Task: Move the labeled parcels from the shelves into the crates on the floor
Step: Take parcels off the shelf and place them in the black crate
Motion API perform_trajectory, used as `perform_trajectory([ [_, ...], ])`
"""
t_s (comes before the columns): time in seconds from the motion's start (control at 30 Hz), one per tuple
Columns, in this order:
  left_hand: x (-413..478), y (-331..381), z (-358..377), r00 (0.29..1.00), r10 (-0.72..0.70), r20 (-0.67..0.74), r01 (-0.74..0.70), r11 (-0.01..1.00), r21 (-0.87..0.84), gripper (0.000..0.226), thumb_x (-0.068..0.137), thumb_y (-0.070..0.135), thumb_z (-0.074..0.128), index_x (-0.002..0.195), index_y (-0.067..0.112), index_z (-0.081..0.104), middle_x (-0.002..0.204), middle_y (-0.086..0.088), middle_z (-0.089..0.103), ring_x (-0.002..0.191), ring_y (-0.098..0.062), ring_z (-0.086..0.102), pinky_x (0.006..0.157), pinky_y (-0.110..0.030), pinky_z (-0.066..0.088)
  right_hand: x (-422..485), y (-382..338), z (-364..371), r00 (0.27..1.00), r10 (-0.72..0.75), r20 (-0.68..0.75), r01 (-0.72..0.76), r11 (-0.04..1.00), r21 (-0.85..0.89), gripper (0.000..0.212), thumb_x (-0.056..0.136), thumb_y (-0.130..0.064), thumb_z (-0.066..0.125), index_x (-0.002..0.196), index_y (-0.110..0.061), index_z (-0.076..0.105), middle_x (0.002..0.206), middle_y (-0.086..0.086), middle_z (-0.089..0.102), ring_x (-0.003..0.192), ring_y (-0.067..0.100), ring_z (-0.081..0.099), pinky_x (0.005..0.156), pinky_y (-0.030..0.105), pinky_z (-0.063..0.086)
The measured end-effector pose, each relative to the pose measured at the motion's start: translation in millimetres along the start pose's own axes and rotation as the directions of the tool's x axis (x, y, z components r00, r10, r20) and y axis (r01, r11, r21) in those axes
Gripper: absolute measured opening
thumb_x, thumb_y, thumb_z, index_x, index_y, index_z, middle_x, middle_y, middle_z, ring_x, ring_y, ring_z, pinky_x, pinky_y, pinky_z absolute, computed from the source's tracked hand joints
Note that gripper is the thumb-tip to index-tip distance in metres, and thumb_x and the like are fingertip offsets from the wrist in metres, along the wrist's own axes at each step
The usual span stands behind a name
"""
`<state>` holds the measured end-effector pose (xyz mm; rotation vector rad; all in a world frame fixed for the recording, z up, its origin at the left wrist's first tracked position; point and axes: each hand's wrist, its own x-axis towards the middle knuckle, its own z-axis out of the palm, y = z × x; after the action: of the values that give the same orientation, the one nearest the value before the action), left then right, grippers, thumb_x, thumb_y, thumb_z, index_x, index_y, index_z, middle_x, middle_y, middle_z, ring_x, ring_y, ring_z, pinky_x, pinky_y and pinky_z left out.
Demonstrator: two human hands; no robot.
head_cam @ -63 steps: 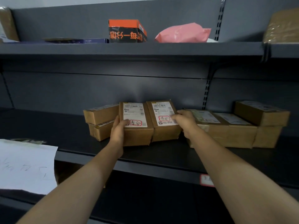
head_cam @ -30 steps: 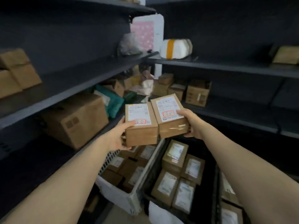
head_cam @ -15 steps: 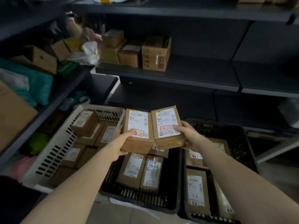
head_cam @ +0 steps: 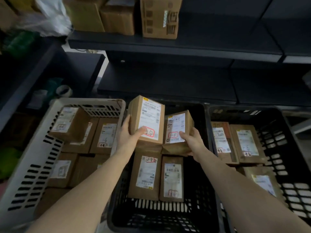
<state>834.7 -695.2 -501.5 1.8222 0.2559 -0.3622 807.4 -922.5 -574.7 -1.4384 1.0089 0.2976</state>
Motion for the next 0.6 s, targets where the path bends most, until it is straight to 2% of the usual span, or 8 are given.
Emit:
perform_trajectory([
  [0.03, 7, -6, 2, 1.000, 0.015, 0.017, -0.015, 1.000, 0.001, 0.083, 0.074, 0.047, 0.071, 0.143, 0.044, 0.025, 0.138, 0.006, 0.046, 0.121, -0.014, 0.049, 0.097, -0.034, 0.043, 7, 1, 5, 1.000, -0.018, -0.024, 0.018, 1.000, 0.006, 0.095, 0.067, -0.054, 0.074, 0.147, -0.041, 0.025, 0.138, 0.005, 0.049, 0.118, 0.032, 0.054, 0.089, 0.054, 0.053],
  [0.1, 20, -16, 6, 0.999, 0.006, 0.031, -0.006, 1.000, 0.007, 0.091, 0.060, 0.065, 0.070, 0.138, 0.053, 0.026, 0.139, 0.006, 0.046, 0.123, -0.017, 0.049, 0.099, -0.046, 0.045, 23, 4, 12, 0.993, -0.068, -0.092, 0.068, 0.998, -0.006, 0.071, 0.088, -0.034, 0.065, 0.149, -0.026, 0.030, 0.133, 0.007, 0.056, 0.116, 0.031, 0.058, 0.095, 0.051, 0.051],
  [0.13, 26, -21, 7, 1.000, 0.005, 0.026, -0.005, 1.000, 0.003, 0.091, 0.059, 0.066, 0.069, 0.137, 0.054, 0.026, 0.138, 0.006, 0.045, 0.123, -0.017, 0.049, 0.098, -0.048, 0.046, 34, 7, 15, 0.989, -0.092, -0.119, 0.087, 0.995, -0.043, 0.061, 0.092, -0.027, 0.061, 0.148, -0.021, 0.035, 0.130, 0.007, 0.058, 0.116, 0.031, 0.058, 0.096, 0.051, 0.050],
  [0.27, 44, -36, 4, 1.000, -0.008, -0.024, 0.008, 0.999, -0.036, 0.078, 0.078, 0.040, 0.070, 0.142, 0.044, 0.025, 0.139, 0.000, 0.044, 0.119, -0.017, 0.050, 0.081, -0.026, 0.046, 63, 12, 24, 0.993, -0.088, -0.083, 0.075, 0.986, -0.146, 0.041, 0.092, -0.014, 0.055, 0.133, -0.015, 0.054, 0.119, 0.008, 0.066, 0.110, 0.030, 0.063, 0.094, 0.049, 0.052],
  [0.37, 52, -43, 2, 1.000, 0.002, -0.005, -0.002, 0.999, -0.035, 0.076, 0.082, 0.034, 0.068, 0.144, 0.041, 0.025, 0.137, 0.000, 0.046, 0.117, -0.016, 0.052, 0.073, -0.019, 0.044, 63, 5, 29, 0.992, -0.104, -0.075, 0.090, 0.981, -0.169, 0.040, 0.092, -0.006, 0.051, 0.132, -0.011, 0.056, 0.112, 0.009, 0.069, 0.102, 0.027, 0.066, 0.090, 0.047, 0.055],
  [0.47, 53, -41, 3, 1.000, -0.008, 0.018, 0.009, 0.999, -0.041, 0.077, 0.082, 0.032, 0.068, 0.145, 0.041, 0.024, 0.136, 0.001, 0.049, 0.115, -0.015, 0.054, 0.077, -0.023, 0.047, 57, 2, 27, 0.990, -0.113, -0.082, 0.088, 0.962, -0.258, 0.047, 0.093, -0.005, 0.049, 0.139, -0.013, 0.047, 0.125, 0.012, 0.060, 0.106, 0.027, 0.063, 0.090, 0.044, 0.055],
  [0.53, 49, -38, 3, 1.000, -0.002, 0.027, 0.004, 0.998, -0.056, 0.076, 0.083, 0.031, 0.068, 0.145, 0.040, 0.025, 0.134, 0.002, 0.051, 0.114, -0.014, 0.054, 0.079, -0.024, 0.046, 46, -3, 24, 0.974, -0.198, -0.107, 0.135, 0.895, -0.426, 0.050, 0.093, -0.011, 0.051, 0.142, -0.015, 0.043, 0.140, 0.012, 0.046, 0.109, 0.028, 0.058, 0.085, 0.035, 0.053],
  [0.6, 42, -34, 5, 0.999, -0.001, 0.038, 0.005, 0.995, -0.098, 0.074, 0.084, 0.030, 0.067, 0.145, 0.039, 0.026, 0.133, 0.004, 0.052, 0.112, -0.013, 0.055, 0.079, -0.023, 0.046, 27, -11, 22, 0.934, -0.340, -0.112, 0.242, 0.830, -0.503, 0.045, 0.095, -0.015, 0.052, 0.140, -0.014, 0.046, 0.144, 0.012, 0.040, 0.107, 0.027, 0.058, 0.075, 0.025, 0.046],
])
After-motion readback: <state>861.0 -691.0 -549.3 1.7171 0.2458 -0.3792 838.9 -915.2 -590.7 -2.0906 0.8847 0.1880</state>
